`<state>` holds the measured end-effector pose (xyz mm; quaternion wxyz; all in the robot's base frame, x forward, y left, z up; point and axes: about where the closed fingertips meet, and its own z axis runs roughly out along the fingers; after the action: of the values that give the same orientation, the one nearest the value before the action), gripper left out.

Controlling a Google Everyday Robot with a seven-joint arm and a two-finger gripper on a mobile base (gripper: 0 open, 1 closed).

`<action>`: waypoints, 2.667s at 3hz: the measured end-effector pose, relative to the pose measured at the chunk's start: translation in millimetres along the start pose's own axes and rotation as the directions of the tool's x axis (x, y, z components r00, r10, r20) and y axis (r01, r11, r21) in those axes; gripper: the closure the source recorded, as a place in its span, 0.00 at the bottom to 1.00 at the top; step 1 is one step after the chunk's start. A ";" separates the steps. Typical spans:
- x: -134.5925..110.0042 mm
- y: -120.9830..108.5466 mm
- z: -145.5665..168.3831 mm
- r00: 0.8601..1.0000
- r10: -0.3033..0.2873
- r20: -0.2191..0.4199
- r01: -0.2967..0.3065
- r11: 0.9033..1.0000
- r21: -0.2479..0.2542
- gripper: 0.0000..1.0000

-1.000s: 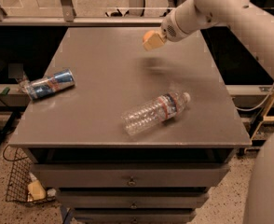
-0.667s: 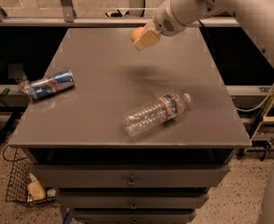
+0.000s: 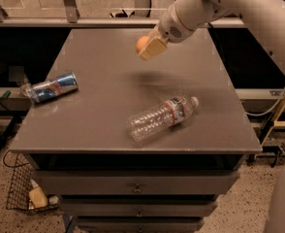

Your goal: Move orange near redbull can

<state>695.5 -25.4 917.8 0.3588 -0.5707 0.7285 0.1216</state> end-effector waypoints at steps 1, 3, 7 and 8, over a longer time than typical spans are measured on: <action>-14.0 26.1 19.8 0.997 -0.076 -0.025 0.074 0.995 -0.069 1.00; -37.4 76.7 72.9 0.973 -0.215 -0.082 0.190 0.952 -0.241 1.00; -60.6 118.5 122.0 0.945 -0.316 -0.082 0.258 0.877 -0.405 1.00; -57.2 119.0 126.0 0.950 -0.302 -0.083 0.242 0.877 -0.415 1.00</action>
Offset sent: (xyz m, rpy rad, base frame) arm -0.0481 0.1034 -0.0380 -0.1653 0.0701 0.3221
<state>639.7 129.0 838.2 0.1943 -0.7360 0.6248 0.1738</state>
